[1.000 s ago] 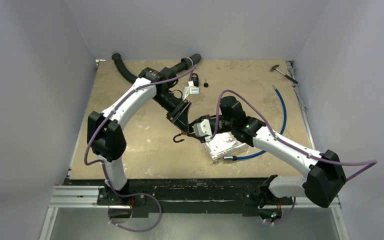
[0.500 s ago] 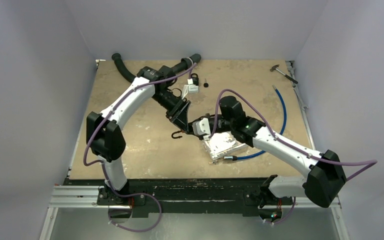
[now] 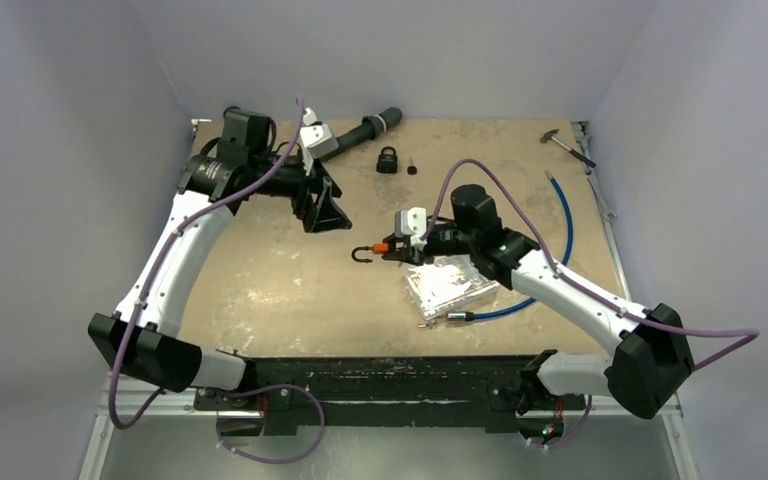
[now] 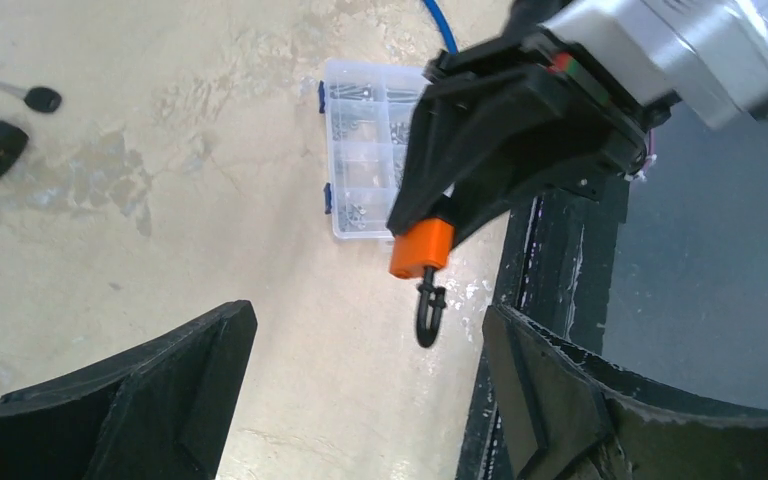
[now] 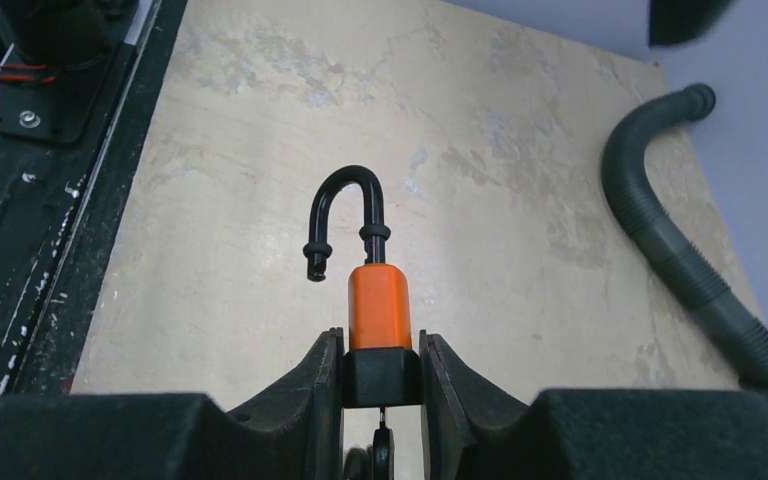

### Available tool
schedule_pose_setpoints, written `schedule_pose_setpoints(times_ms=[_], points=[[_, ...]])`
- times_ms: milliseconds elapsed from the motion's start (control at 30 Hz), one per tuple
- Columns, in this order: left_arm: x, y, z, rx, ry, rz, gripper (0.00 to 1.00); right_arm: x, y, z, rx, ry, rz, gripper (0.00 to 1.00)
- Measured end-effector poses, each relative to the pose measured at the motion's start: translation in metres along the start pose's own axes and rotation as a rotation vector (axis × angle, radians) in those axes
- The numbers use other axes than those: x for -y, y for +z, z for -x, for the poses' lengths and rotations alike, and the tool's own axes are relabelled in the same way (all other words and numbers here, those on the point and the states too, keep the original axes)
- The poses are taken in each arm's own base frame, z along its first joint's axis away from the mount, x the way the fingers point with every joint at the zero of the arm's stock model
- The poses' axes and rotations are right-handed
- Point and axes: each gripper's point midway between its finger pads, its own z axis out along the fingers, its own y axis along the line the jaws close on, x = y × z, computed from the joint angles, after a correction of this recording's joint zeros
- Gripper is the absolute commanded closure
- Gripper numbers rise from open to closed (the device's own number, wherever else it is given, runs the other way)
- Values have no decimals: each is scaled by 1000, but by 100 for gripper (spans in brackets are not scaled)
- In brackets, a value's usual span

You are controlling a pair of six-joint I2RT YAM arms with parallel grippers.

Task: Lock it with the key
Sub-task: Lock the lock.

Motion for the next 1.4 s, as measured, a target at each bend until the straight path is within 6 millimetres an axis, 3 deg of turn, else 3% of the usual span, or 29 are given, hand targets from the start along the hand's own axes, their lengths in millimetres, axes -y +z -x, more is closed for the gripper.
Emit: schedule_pose_setpoints(times_ms=[100, 233, 433, 633, 933, 1100, 1233, 1267, 1367, 1400], points=[[8, -2, 2, 18, 67, -3, 14, 6, -5, -3, -5, 52, -27, 100], [9, 13, -14, -17, 104, 6, 25, 8, -10, 2, 3, 67, -45, 100], [31, 38, -27, -82, 183, -49, 27, 8, -12, 8, 13, 59, -50, 100], [24, 41, -38, -111, 200, -31, 36, 8, -13, 8, 13, 72, -50, 100], [21, 48, -50, -149, 229, -39, 64, 14, -14, 19, 29, 71, -59, 100], [22, 50, -51, -153, 241, -46, 100, 16, -15, 24, 36, 79, -65, 100], [24, 51, -51, -155, 252, -56, 100, 19, -14, 20, 24, 101, -67, 100], [24, 51, -51, -156, 251, -56, 100, 19, -14, 19, 24, 110, -64, 95], [24, 51, -50, -150, 243, -53, 100, 22, -15, 20, 30, 146, -63, 64], [24, 52, -49, -145, 238, -50, 100, 23, -16, 20, 34, 161, -59, 60]])
